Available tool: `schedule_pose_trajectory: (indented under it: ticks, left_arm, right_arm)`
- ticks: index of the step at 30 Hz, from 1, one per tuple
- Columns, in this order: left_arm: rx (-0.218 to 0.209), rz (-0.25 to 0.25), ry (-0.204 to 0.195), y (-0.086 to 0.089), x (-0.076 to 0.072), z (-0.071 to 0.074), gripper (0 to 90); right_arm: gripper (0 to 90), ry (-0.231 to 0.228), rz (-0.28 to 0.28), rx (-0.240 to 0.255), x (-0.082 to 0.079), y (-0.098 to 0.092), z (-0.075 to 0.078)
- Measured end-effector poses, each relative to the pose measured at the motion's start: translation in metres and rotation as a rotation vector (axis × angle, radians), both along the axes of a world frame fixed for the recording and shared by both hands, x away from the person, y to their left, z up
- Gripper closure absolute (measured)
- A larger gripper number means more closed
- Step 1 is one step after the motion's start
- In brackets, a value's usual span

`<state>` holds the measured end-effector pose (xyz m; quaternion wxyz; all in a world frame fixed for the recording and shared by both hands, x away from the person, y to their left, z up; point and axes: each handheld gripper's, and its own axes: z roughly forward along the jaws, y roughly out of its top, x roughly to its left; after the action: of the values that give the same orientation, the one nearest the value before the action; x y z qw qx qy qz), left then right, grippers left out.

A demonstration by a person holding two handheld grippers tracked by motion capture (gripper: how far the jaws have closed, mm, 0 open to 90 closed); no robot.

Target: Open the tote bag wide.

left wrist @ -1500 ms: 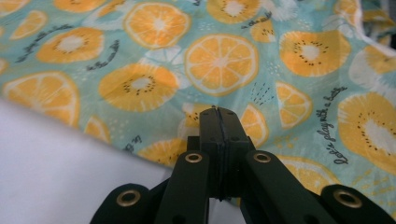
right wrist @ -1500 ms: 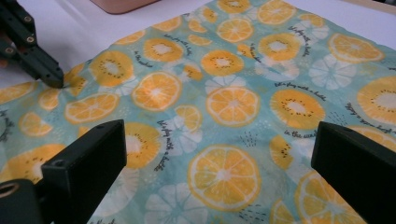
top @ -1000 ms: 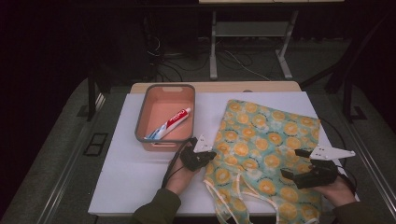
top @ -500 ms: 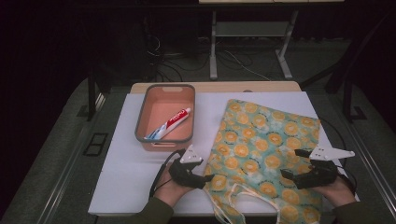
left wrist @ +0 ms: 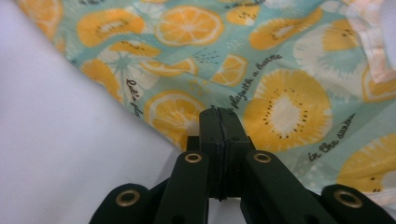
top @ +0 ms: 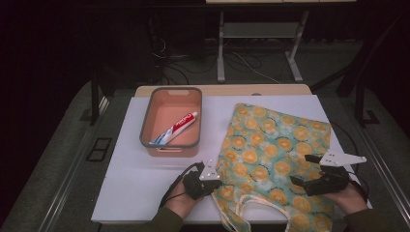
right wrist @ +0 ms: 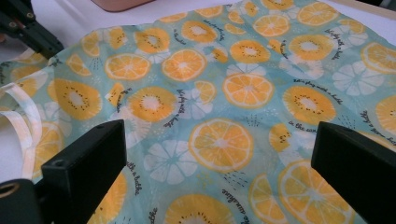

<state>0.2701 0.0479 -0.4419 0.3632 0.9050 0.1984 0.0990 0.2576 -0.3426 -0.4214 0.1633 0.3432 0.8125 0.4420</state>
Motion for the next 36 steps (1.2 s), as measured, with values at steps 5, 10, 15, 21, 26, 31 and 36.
schedule_pose_trajectory:
  ticks: [5, 10, 15, 21, 26, 31, 36]
  left_arm:
    - [-0.030, 0.081, -0.062, -0.002, 0.029, 0.012, 89.7]
    - [-0.022, 0.160, -0.099, -0.010, 0.055, 0.011, 89.7]
    - [-0.034, 0.180, -0.092, -0.008, 0.059, 0.008, 83.3]
    - [-0.113, 0.177, -0.082, 0.004, 0.044, 0.022, 57.1]
    - [-0.179, 0.158, -0.036, 0.028, 0.026, 0.027, 39.2]
    - [-0.235, 0.152, 0.007, 0.060, 0.010, 0.023, 18.3]
    - [-0.226, 0.176, 0.008, 0.090, 0.001, 0.011, 6.1]
  right_arm:
    - [3.1, 0.001, 0.000, -0.002, 0.000, 0.000, 0.000]
    - [3.1, -0.001, 0.002, -0.007, 0.000, 0.001, 0.000]
    - [3.1, -0.002, 0.008, -0.010, -0.001, 0.002, 0.000]
    - [3.1, 0.006, 0.040, -0.041, -0.004, 0.011, 0.000]
    - [6.6, 0.046, 0.125, -0.074, -0.010, 0.031, -0.002]
    - [16.5, 0.120, 0.225, -0.132, -0.016, 0.058, -0.011]
    - [23.7, 0.152, 0.267, -0.192, -0.016, 0.071, -0.018]
